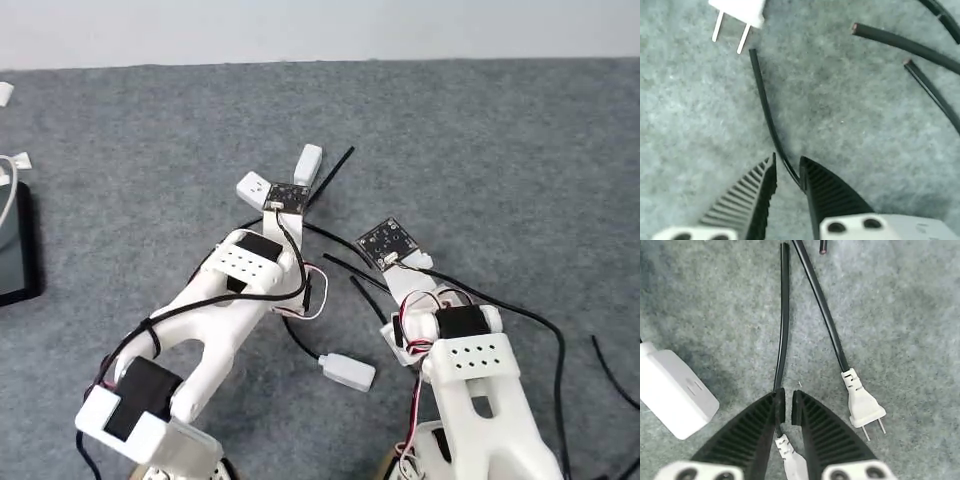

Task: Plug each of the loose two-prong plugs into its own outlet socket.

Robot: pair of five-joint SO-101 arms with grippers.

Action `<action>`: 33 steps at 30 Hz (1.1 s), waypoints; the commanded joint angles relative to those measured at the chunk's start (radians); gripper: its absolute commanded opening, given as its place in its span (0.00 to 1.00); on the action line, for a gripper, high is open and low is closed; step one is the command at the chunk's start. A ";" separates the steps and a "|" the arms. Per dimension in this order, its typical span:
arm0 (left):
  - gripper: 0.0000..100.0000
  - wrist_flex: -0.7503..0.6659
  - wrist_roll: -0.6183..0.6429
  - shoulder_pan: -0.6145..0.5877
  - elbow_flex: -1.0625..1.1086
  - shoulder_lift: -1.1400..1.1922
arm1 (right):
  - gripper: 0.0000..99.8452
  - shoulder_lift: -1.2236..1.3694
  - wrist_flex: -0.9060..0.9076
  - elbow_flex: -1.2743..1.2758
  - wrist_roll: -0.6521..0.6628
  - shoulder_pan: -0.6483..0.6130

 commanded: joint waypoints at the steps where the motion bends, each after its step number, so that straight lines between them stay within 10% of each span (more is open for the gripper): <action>1: 0.01 0.005 -0.023 -0.008 -0.047 -0.014 | 0.03 -0.021 -0.019 -0.005 -0.002 0.015; 21: 0.24 -0.095 -0.169 -0.017 0.004 -0.256 | 0.03 -0.016 -0.019 -0.005 -0.002 0.013; 28: 0.22 -0.097 -0.140 -0.017 0.147 -0.407 | 0.03 -0.015 -0.019 -0.005 -0.002 0.013; 33: 0.01 -0.097 -0.049 -0.112 0.202 -0.408 | 0.03 -0.013 -0.019 -0.005 -0.002 0.013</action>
